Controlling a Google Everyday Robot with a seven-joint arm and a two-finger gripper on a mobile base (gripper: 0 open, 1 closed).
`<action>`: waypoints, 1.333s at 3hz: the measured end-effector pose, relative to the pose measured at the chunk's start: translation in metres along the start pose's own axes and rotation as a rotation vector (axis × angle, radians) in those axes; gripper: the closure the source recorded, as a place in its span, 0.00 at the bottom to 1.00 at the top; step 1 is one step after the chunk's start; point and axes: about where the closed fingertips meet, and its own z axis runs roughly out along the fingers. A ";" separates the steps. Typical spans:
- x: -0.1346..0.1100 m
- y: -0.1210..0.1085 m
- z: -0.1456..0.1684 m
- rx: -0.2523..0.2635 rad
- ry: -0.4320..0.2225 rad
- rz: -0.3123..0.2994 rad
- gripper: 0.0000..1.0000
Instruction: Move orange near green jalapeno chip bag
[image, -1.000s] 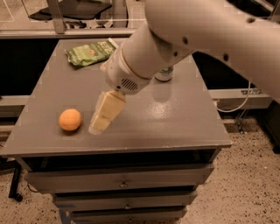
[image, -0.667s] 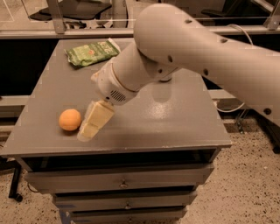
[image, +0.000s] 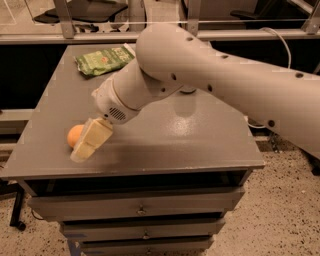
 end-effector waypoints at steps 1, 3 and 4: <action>-0.001 0.002 0.017 -0.022 -0.004 0.034 0.00; -0.001 0.001 0.038 -0.032 -0.017 0.062 0.20; 0.002 -0.003 0.038 -0.018 -0.022 0.064 0.44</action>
Offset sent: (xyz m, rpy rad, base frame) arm 0.0047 0.0344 -0.0321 0.0160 0.1034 -0.0179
